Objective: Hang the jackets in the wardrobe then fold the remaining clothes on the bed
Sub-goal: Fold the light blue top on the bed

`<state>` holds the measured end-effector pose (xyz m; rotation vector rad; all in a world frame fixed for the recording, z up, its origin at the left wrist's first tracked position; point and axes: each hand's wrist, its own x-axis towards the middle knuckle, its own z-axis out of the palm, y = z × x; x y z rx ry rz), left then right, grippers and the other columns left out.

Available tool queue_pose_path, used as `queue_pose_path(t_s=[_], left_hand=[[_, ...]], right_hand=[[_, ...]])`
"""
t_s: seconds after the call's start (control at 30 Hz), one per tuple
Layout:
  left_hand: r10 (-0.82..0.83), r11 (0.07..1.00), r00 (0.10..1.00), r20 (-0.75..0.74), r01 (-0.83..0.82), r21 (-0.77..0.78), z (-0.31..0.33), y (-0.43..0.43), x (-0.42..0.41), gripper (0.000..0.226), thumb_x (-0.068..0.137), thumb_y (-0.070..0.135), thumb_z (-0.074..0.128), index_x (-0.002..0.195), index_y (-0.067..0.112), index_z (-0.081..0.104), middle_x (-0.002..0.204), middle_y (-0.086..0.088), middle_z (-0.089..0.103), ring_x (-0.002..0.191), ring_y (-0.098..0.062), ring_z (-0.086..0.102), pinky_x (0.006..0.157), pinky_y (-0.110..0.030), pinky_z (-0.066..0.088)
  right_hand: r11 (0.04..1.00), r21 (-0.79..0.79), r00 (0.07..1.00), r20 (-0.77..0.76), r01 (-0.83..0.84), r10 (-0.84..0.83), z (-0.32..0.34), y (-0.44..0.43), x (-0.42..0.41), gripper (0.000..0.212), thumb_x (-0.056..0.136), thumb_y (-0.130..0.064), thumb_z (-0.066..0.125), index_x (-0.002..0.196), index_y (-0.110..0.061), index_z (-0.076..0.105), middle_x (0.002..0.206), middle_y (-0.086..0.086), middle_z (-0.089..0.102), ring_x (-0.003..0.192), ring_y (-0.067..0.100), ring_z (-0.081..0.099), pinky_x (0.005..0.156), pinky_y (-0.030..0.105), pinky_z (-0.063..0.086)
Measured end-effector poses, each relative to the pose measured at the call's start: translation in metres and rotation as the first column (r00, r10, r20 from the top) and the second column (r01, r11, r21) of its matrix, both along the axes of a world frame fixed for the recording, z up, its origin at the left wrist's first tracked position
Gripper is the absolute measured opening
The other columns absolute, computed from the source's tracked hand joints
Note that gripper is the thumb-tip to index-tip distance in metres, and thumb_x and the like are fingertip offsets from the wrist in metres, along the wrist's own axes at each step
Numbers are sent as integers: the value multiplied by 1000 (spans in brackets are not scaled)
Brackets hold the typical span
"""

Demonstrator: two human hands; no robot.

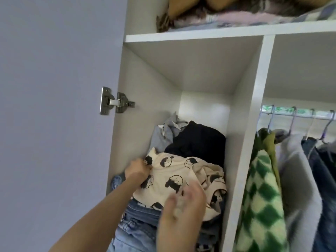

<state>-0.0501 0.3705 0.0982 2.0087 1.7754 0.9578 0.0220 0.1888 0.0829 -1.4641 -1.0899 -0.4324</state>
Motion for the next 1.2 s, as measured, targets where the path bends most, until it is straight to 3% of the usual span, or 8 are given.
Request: queue_pose_path(t_s=[0.13,0.47,0.57,0.67,0.73,0.9,1.03,1.2], left_hand=[[-85,914,974,-210,160,373,-7,-14,5,43,100,35,29,138,18,38,141,-7,42,130,-25,38,103,-37,31],[-260,950,782,-566,313,-4,-39,-3,-6,54,101,39,6,150,17,0,158,-4,-1,145,-21,6,118,-35,3],[-334,925,822,-461,379,6,-61,-50,-33,55,101,41,9,150,17,-2,157,2,-7,145,-15,-9,117,-30,-7],[-514,857,851,-110,515,-24,-90,-129,-87,78,81,72,13,148,32,11,150,24,4,141,2,-3,111,-14,-7],[-492,870,871,-6,492,-37,-101,-183,-131,84,64,83,13,141,49,21,137,45,9,131,22,7,110,-5,5],[-46,984,997,64,57,-170,-129,-295,-231,98,46,96,12,127,48,38,121,44,29,105,41,19,84,14,13],[424,881,905,-38,-422,-214,-173,-426,-304,105,55,88,10,132,29,47,133,17,47,114,12,40,85,7,22],[819,487,558,-132,-798,-354,-218,-629,-344,52,90,53,43,126,18,54,130,2,54,117,-12,51,98,-15,34]], right_hand=[[897,-393,970,-200,-205,134,-2,35,23,54,99,-33,32,149,-24,17,151,15,28,138,32,25,112,38,19],[591,-786,983,-171,-178,69,-2,62,47,60,101,-40,25,151,-24,-5,157,11,7,139,30,27,110,35,25],[544,-833,995,-83,-98,52,18,53,41,60,101,-27,30,151,-12,0,155,21,1,137,35,29,110,36,26],[771,-623,974,60,-133,216,20,29,9,57,98,-33,41,147,-11,24,155,14,14,143,26,16,114,34,18],[686,-517,803,-6,-512,596,10,2,-26,43,95,-34,48,136,-20,45,141,-6,41,133,7,34,108,21,28],[-63,-437,95,-331,-897,939,-19,-42,-120,19,89,-37,55,106,-33,62,107,-22,65,103,-15,55,83,2,39],[-507,-561,-324,-398,-654,858,-55,-108,-223,23,87,-42,54,105,-32,63,103,-17,67,96,-11,59,79,3,42],[-607,-779,-652,-382,-154,655,-104,-258,-345,32,92,-39,53,122,-28,56,100,-20,57,89,-8,55,73,1,41]])
